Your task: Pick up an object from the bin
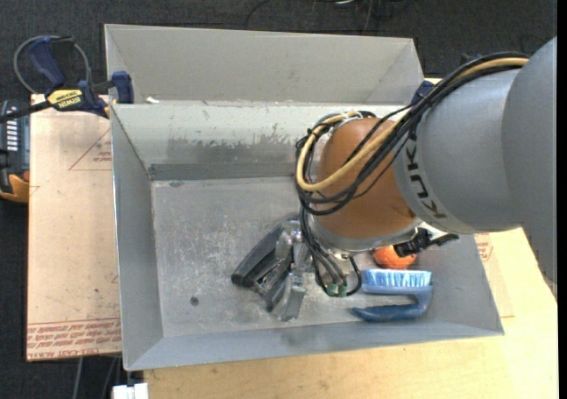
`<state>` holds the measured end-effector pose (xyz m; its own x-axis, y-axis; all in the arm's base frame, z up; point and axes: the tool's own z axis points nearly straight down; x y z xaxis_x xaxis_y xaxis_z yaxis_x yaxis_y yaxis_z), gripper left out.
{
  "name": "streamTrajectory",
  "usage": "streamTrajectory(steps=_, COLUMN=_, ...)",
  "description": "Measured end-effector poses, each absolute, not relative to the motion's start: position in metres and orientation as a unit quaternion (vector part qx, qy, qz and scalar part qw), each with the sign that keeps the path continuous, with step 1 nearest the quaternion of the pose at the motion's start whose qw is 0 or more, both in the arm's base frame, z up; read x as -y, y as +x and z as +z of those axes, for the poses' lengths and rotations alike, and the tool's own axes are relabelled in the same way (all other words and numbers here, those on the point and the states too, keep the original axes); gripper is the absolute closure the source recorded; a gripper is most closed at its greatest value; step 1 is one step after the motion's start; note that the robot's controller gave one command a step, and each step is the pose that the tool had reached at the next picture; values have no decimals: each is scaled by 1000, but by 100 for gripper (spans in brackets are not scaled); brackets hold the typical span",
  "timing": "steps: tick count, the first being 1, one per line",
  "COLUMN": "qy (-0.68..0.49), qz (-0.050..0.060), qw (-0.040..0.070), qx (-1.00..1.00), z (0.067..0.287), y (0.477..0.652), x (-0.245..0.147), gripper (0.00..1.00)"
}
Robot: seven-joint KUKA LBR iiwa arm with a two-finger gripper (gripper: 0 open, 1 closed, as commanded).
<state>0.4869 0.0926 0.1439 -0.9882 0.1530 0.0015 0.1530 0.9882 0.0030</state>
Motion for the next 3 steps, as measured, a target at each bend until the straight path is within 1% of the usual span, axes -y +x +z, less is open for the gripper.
streamTrajectory(steps=1, qy=55, qz=-4, qw=-4, qx=998, z=96, y=521, x=-100, gripper=100)
streamTrajectory(steps=2, qy=55, qz=-4, qw=-4, qx=998, z=96, y=521, x=-100, gripper=100)
streamTrajectory(steps=3, qy=45, qz=-13, qw=-21, qx=999, z=82, y=517, x=-75, gripper=100)
